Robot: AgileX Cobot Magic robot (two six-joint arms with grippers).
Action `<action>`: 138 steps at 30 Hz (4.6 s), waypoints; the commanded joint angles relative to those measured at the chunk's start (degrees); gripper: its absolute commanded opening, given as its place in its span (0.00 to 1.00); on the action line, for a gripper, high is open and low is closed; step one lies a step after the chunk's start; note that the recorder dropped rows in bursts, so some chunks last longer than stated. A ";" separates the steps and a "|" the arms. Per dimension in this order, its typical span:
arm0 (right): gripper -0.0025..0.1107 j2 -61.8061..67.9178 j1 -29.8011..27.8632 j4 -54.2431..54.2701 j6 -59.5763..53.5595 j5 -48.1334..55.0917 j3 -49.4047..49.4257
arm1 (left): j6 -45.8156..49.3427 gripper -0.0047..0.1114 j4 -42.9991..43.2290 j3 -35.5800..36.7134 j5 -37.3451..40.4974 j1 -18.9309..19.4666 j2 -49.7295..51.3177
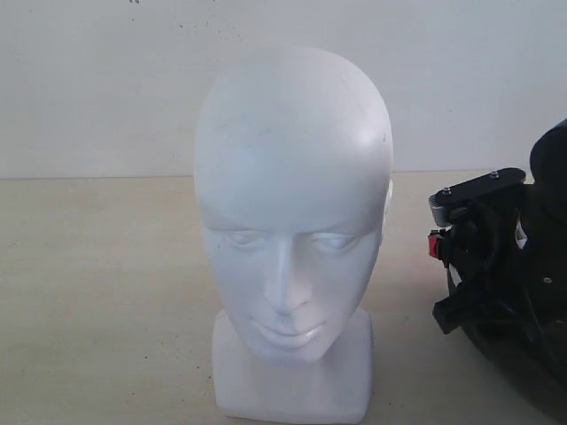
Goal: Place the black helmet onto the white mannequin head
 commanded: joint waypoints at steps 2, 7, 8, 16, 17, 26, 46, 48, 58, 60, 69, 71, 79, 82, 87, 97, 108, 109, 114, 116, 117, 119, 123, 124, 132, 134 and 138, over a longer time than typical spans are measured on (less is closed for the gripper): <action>0.56 4.01 -0.09 1.94 -0.58 -0.36 -0.13 | 0.17 0.08 -0.28 0.18 -0.04 0.02 -0.15; 0.56 6.25 0.02 1.94 -1.22 0.13 -0.13 | 0.17 0.08 -0.28 0.18 -0.04 0.02 -0.15; 0.56 6.25 0.02 1.70 -1.49 0.38 -0.13 | 0.17 0.08 -0.28 0.18 -0.04 0.02 -0.15; 0.44 6.25 0.02 -0.20 -2.29 1.95 -0.13 | 0.17 0.08 -0.28 0.18 -0.04 0.02 -0.15; 0.28 6.25 0.02 -0.19 -3.56 2.08 -0.13 | 0.17 0.08 -0.28 0.18 -0.04 0.02 -0.15; 0.02 6.14 0.02 2.40 -8.95 3.75 -0.24 | 0.17 0.08 -0.28 0.18 -0.04 0.02 -0.15; 0.02 -14.61 -6.91 26.22 -16.68 -3.58 -5.38 | 0.17 0.08 -0.28 0.18 -0.04 0.02 -0.15; 0.02 -16.70 -7.03 26.74 -16.91 -4.95 -5.38 | 0.17 0.08 -0.28 0.18 -0.04 0.02 -0.15; 0.02 -27.11 -6.85 27.24 -17.26 -3.46 -5.38 | 0.17 0.08 -0.28 0.18 -0.04 0.02 -0.15; 0.02 -29.58 -6.85 27.01 -18.15 -2.23 -5.38 | 0.17 0.08 -0.28 0.18 -0.04 0.02 -0.15; 0.02 -38.06 -6.85 20.59 -17.03 2.93 -5.38 | 0.17 0.08 -0.28 0.18 -0.04 0.02 -0.15; 0.02 -38.39 -5.63 15.02 -10.59 1.85 -5.38 | 0.17 0.08 -0.28 0.18 -0.04 0.02 -0.15; 0.02 -38.39 11.70 -9.79 25.34 -4.35 -5.38 | 0.17 0.08 -0.28 0.18 -0.04 0.02 -0.15; 0.02 -38.39 17.76 -21.57 41.01 -5.60 -5.38 | 0.17 0.08 -0.28 0.18 -0.04 0.02 -0.15; 0.02 -38.39 22.94 -35.54 60.93 -10.44 -5.38 | 0.17 0.08 -0.28 0.18 -0.04 0.02 -0.15; 0.02 -38.39 23.23 -57.65 83.37 -19.34 -5.38 | 0.17 0.08 -0.28 0.18 -0.04 0.02 -0.15; 0.02 -38.96 23.23 -74.84 104.14 -25.33 -5.48 | 0.17 0.08 -0.28 0.18 -0.04 0.02 -0.15; 0.02 -38.96 23.23 -74.80 104.14 -26.16 -5.48 | 0.17 0.08 -0.28 0.18 -0.04 0.02 -0.15; 0.02 -39.37 23.23 -74.45 104.14 -31.96 -5.48 | 0.17 0.08 -0.28 0.18 -0.04 0.02 -0.15; 0.02 -39.52 23.23 -72.98 104.14 -30.29 -5.48 | 0.17 0.08 -0.28 0.18 -0.04 0.02 -0.15; 0.02 -39.63 23.23 -72.98 104.14 -29.81 -5.48 | 0.17 0.08 -0.28 0.18 -0.04 0.02 -0.15; 0.02 -39.89 23.23 -72.98 104.14 -28.92 -5.97 | 0.17 0.08 -0.28 0.18 -0.04 0.02 -0.15; 0.02 -40.25 23.23 -72.48 103.51 -27.48 -9.07 | 0.17 0.08 -0.28 0.18 -0.04 0.02 -0.15; 0.02 -40.25 23.23 -71.92 103.51 -27.73 -10.08 | 0.17 0.08 -0.28 0.18 -0.04 0.02 -0.15; 0.02 -40.25 23.23 -70.46 103.94 -29.27 -16.63 | 0.17 0.08 -0.28 0.18 -0.04 0.02 -0.15; 0.02 -40.25 23.23 -69.71 103.94 -30.92 -17.73 | 0.17 0.08 -0.28 0.18 -0.04 0.02 -0.15; 0.02 -39.63 23.23 -68.75 104.14 -34.50 -19.57 | 0.17 0.08 -0.28 0.18 -0.04 0.02 -0.15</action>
